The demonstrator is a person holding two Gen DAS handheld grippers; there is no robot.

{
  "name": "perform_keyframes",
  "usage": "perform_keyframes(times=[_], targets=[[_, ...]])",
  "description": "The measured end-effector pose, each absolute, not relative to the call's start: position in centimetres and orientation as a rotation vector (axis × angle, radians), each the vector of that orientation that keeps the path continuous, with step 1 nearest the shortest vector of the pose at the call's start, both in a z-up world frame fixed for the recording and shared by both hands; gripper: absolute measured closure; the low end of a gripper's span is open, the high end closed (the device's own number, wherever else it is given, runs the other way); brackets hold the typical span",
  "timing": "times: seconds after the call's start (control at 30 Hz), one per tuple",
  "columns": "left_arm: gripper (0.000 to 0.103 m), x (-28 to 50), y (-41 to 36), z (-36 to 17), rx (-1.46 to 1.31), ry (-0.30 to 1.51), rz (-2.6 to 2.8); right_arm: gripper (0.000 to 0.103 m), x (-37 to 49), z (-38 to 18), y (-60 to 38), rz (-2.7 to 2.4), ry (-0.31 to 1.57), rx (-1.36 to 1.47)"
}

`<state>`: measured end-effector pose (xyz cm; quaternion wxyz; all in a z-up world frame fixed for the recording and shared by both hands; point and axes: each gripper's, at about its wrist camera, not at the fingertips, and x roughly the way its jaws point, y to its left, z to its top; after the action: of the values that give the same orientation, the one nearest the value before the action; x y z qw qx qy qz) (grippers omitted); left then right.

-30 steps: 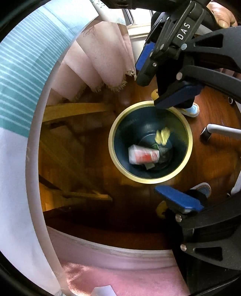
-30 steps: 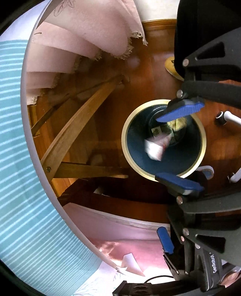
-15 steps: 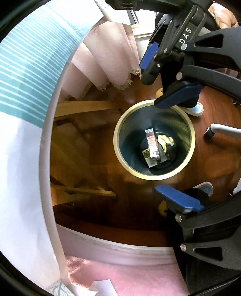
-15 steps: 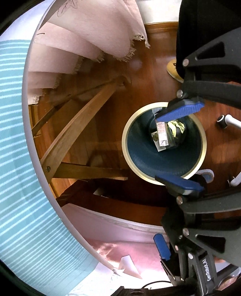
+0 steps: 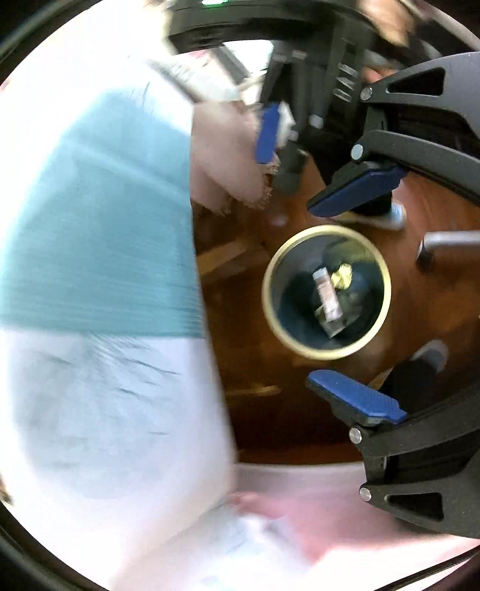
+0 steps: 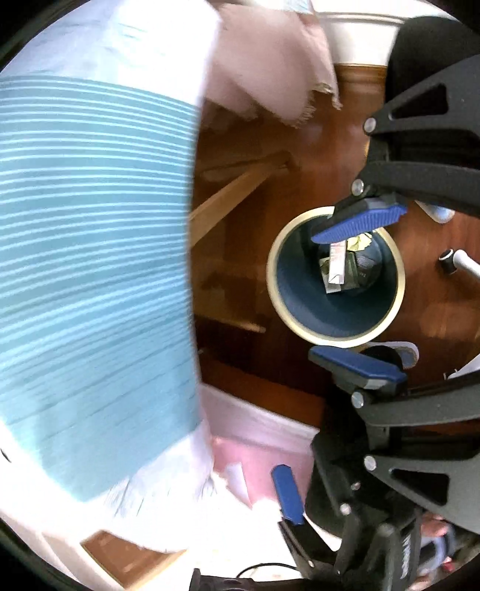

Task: Collect trash
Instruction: 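Raise both empty tools back up toward the table, then grasp the orange-gold snack bag with the left tool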

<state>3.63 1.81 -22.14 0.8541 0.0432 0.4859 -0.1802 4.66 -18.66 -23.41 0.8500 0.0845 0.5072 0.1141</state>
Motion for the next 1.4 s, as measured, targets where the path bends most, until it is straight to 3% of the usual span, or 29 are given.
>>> perform_keyframes(times=[0.5,0.63,0.7,1.0,1.4], targets=[[0.019,9.8,4.1,-4.8,0.010,0.902,-0.388,0.044,6.2,-5.1,-20.5,0.383,0.789,0.094],[0.019,13.8,4.7,-1.0,-0.014,0.894,-0.376,0.032,9.4,-0.7,-20.3,0.393,0.711,0.045],[0.019,15.9,4.9,0.1,-0.007,0.909,-0.372,0.032,11.3,0.4,-20.5,0.377,0.678,0.011],[0.019,24.3,3.3,-0.7,0.112,0.931,-0.322,0.031,23.3,-0.1,-22.6,0.257,0.694,-0.036],[0.020,36.7,5.0,-3.9,-0.042,1.013,-0.293,0.031,31.4,-5.4,-21.9,0.254,0.832,-0.124]])
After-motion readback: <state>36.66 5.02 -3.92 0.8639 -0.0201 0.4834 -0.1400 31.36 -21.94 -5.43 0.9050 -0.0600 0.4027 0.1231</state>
